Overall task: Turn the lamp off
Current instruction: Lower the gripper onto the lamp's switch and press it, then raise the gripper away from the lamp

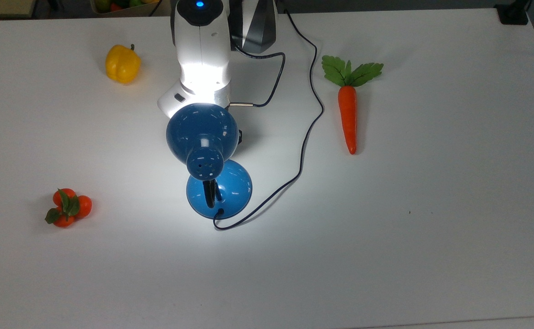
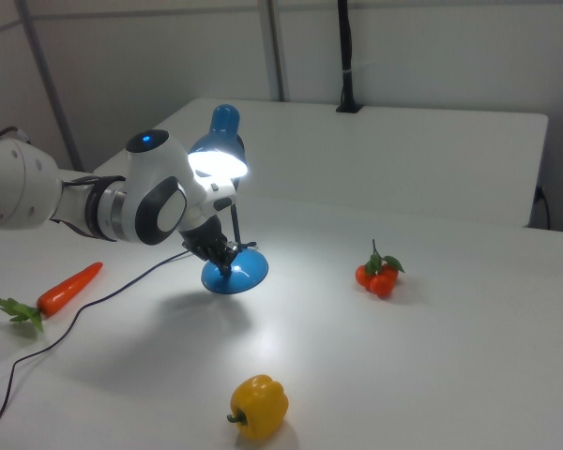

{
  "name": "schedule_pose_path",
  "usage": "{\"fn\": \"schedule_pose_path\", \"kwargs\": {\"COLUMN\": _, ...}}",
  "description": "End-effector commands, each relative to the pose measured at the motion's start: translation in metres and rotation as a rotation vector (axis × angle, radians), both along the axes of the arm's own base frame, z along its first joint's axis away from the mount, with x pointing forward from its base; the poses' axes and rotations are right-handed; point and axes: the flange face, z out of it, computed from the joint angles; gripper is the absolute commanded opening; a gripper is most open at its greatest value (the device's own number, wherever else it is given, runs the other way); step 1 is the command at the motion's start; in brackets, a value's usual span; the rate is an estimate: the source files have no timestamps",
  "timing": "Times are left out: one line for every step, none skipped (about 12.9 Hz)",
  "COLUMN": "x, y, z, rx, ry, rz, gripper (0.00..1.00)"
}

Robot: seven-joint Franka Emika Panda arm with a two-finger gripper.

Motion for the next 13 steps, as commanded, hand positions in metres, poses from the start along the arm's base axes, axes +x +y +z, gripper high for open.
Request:
{"fn": "schedule_pose_path", "kwargs": {"x": -0.006, "y": 0.007, "z": -0.009, "rx": 0.006, "ry": 0.013, "rz": -0.007, "gripper": 0.00}}
{"fn": "schedule_pose_path", "kwargs": {"x": -0.009, "y": 0.008, "z": -0.014, "rx": 0.005, "ry": 0.024, "rz": -0.004, "gripper": 0.00}}
{"fn": "schedule_pose_path", "kwargs": {"x": -0.010, "y": 0.009, "z": -0.014, "rx": 0.005, "ry": 0.027, "rz": -0.004, "gripper": 0.00}}
{"fn": "schedule_pose_path", "kwargs": {"x": -0.012, "y": 0.009, "z": -0.016, "rx": 0.003, "ry": 0.046, "rz": -0.006, "gripper": 0.00}}
{"fn": "schedule_pose_path", "kwargs": {"x": -0.014, "y": 0.009, "z": -0.017, "rx": -0.001, "ry": 0.075, "rz": -0.008, "gripper": 0.00}}
{"fn": "schedule_pose_path", "kwargs": {"x": -0.018, "y": 0.008, "z": -0.015, "rx": -0.009, "ry": 0.113, "rz": -0.009, "gripper": 0.00}}
{"fn": "schedule_pose_path", "kwargs": {"x": -0.020, "y": 0.007, "z": -0.013, "rx": -0.013, "ry": 0.140, "rz": -0.011, "gripper": 0.00}}
{"fn": "schedule_pose_path", "kwargs": {"x": -0.024, "y": 0.006, "z": -0.004, "rx": -0.022, "ry": 0.170, "rz": -0.012, "gripper": 0.00}}
{"fn": "schedule_pose_path", "kwargs": {"x": -0.027, "y": 0.006, "z": 0.000, "rx": -0.025, "ry": 0.191, "rz": -0.014, "gripper": 0.00}}
{"fn": "schedule_pose_path", "kwargs": {"x": -0.030, "y": 0.005, "z": 0.009, "rx": -0.029, "ry": 0.208, "rz": -0.016, "gripper": 0.00}}
{"fn": "schedule_pose_path", "kwargs": {"x": -0.034, "y": 0.004, "z": 0.015, "rx": -0.032, "ry": 0.230, "rz": -0.020, "gripper": 0.00}}
{"fn": "schedule_pose_path", "kwargs": {"x": -0.040, "y": 0.003, "z": 0.030, "rx": -0.040, "ry": 0.266, "rz": -0.025, "gripper": 0.00}}
{"fn": "schedule_pose_path", "kwargs": {"x": -0.044, "y": 0.002, "z": 0.040, "rx": -0.045, "ry": 0.296, "rz": -0.033, "gripper": 0.00}}
